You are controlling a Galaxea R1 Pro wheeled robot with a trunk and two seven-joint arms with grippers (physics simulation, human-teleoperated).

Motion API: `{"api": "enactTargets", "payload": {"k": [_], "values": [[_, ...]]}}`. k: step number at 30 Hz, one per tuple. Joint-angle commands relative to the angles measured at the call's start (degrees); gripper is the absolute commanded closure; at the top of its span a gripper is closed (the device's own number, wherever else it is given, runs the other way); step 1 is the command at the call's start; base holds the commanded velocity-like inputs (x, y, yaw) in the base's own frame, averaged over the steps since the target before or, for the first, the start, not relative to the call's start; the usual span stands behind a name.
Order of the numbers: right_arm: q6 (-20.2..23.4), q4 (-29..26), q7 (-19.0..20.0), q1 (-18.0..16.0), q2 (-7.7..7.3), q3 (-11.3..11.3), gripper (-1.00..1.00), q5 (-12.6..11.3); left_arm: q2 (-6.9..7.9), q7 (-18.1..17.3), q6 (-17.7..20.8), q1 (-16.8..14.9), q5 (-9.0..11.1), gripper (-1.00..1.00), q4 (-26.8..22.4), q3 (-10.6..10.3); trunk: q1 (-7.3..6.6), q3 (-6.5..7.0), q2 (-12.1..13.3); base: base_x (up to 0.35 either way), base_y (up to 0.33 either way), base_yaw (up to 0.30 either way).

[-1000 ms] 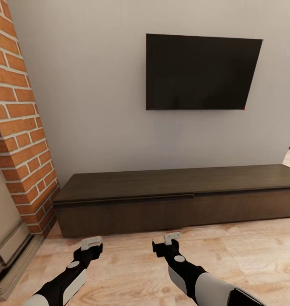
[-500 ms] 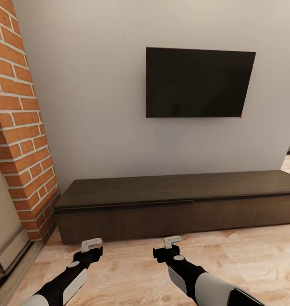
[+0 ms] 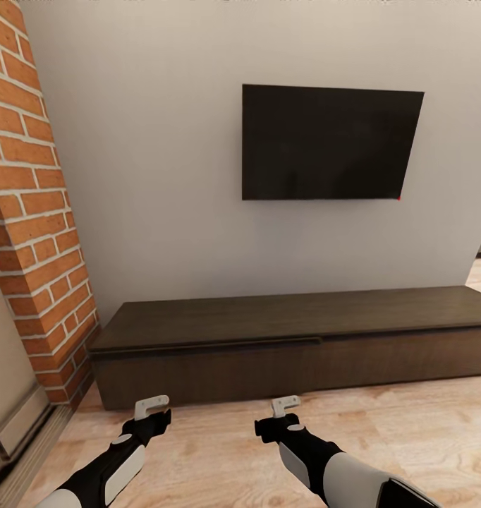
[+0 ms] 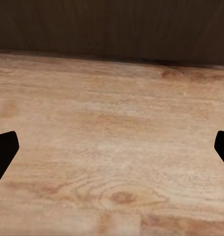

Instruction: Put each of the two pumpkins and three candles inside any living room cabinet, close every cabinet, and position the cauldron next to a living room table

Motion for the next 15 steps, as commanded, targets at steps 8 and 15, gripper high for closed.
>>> {"api": "enactTargets", "payload": {"k": [8,15], "values": [[-0.3,-0.1,2.1,0.0,-0.06,0.4,-1.0,-0.9,0.03,0.5,3.3,-0.1,0.6,-1.0,-0.5,-0.5,-1.77,1.38,3.2,0.0,0.0,0.0],[-0.4,-0.1,3.0,0.0,-0.07,0.5,-1.0,-1.3,-0.06,0.4,4.4,-0.1,0.6,-1.0,-0.2,-0.4,-3.31,2.63,6.0,0.0,0.0,-0.003]]}}
